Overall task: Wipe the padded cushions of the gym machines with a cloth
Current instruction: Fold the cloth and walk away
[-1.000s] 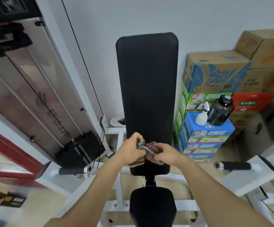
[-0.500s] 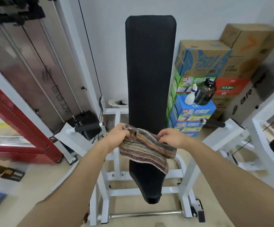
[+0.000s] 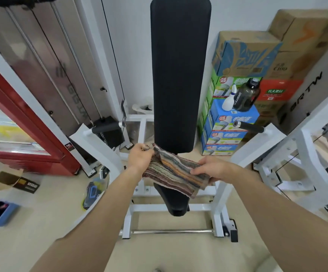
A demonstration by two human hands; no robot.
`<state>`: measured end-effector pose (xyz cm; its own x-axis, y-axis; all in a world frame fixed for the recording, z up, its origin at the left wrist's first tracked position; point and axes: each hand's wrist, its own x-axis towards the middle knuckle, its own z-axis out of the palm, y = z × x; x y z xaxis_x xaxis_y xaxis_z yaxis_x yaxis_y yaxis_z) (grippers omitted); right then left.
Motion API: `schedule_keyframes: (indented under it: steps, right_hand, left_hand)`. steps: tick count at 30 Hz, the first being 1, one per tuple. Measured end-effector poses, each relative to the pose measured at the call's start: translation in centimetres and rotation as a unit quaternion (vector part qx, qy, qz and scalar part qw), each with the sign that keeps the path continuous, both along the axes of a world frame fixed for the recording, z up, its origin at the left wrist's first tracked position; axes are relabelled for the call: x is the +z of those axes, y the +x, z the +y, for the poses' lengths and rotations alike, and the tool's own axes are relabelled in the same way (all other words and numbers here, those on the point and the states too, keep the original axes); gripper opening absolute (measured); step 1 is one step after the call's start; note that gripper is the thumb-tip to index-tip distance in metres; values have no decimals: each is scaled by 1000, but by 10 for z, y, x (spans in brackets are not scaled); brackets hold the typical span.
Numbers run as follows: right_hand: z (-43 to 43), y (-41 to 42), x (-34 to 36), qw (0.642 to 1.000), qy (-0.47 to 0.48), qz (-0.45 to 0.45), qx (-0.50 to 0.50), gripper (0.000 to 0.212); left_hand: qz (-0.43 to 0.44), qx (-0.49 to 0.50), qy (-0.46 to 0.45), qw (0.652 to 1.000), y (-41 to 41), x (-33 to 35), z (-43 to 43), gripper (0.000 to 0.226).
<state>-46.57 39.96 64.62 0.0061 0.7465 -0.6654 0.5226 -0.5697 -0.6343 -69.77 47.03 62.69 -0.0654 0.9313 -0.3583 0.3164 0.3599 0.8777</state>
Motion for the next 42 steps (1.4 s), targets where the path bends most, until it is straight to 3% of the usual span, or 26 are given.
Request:
schedule_keyframes:
  steps: [4,9,12,14,16,19,21,24,26,29,32,33,35,37,38,40,42]
  right_hand:
    - [-28,17,-24,994,38,31,-94,26]
    - [-76,40,-47,978,25,110,-177,17]
    - [-115,68,-55,942,-30,204,-265,40]
    - [-142,98,-61,947,-38,213,-236,46]
    - [-169,133,-69,960,-27,221,-171,39]
    - [-194,162,-86,960,-26,244,-138,32]
    - [-205,171,-91,957,-32,260,-123,33]
    - [-216,177,-104,933,-45,317,-162,38]
    - [-225,181,-115,924,-43,327,-194,38]
    - [-244,185,-133,949,-35,255,-184,36]
    - [-262,185,-152,985,72,87,-132,43]
    - [-268,183,-160,989,106,22,-104,48]
    - [-283,176,-172,990,119,-61,-37,58]
    - [-297,168,-188,993,106,-55,20,51]
    - [-303,164,-195,994,101,-41,32,40]
    - [-312,162,-209,996,85,-10,-1,18]
    - [-321,167,-226,995,61,10,-80,16]
  left_hand:
    - [-4,-16,18,1000,38,-15,-52,10]
    - [5,-132,80,988,112,-24,-133,14]
    - [-18,-197,50,979,156,-37,-183,14]
    - [-81,-214,-29,973,176,-41,-209,22]
    - [-142,-169,-109,969,193,-43,-231,24]
    - [-60,-73,-56,994,200,-61,-254,25]
    - [-42,-96,-60,993,205,-73,-272,38]
    - [-202,-114,-157,960,208,-90,-288,33]
    - [-226,-87,-180,954,209,-99,-294,23]
    - [-146,-52,-191,969,219,-120,-301,16]
    - [-113,4,-213,970,238,-145,-311,9]
    - [-127,26,-239,962,244,-150,-314,7]
    - [-210,59,-305,927,254,-162,-319,25]
    - [-270,65,-342,898,261,-175,-324,44]
    - [-269,62,-341,899,264,-183,-327,40]
    - [-213,54,-324,920,270,-202,-334,19]
    - [-158,24,-311,937,276,-217,-344,18]
